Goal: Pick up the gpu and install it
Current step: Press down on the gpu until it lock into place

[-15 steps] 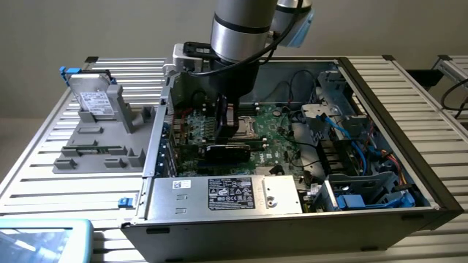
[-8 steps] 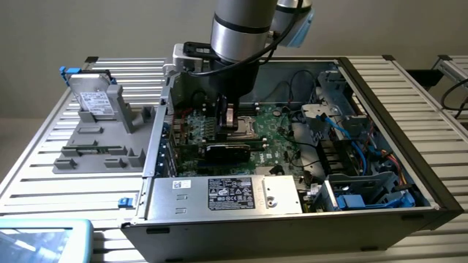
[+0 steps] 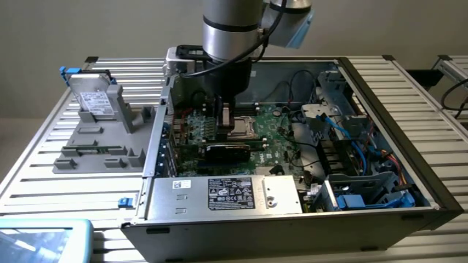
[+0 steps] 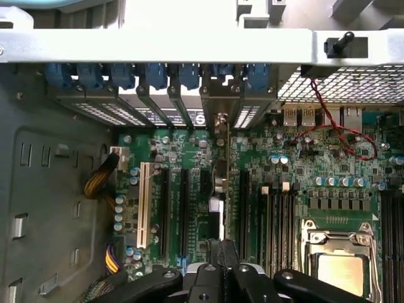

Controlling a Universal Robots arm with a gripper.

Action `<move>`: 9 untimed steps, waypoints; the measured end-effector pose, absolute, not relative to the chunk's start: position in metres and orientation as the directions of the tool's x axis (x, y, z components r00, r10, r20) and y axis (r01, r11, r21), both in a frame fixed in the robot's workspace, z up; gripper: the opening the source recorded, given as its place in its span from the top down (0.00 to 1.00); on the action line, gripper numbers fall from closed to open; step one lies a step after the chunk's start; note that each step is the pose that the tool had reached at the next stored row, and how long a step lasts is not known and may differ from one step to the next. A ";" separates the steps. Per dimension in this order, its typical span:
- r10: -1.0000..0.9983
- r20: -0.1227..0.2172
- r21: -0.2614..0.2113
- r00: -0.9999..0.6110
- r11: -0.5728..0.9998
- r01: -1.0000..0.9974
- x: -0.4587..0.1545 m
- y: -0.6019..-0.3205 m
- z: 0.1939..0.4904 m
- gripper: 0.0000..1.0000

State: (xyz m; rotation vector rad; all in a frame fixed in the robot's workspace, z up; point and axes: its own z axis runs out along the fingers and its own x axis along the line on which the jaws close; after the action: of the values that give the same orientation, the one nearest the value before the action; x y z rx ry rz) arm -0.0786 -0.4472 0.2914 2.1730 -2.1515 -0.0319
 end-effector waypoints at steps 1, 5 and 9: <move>-0.999 0.044 0.073 0.012 -0.008 -0.997 -0.082 -0.446 0.290 0.88; -0.999 0.044 0.071 0.011 -0.008 -0.997 -0.093 -0.445 0.289 0.88; -0.999 0.044 0.062 0.011 -0.008 -0.998 -0.097 -0.445 0.285 0.88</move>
State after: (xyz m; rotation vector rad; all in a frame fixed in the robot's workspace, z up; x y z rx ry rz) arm -0.0970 -0.4451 0.2845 2.1787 -2.1578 -0.0182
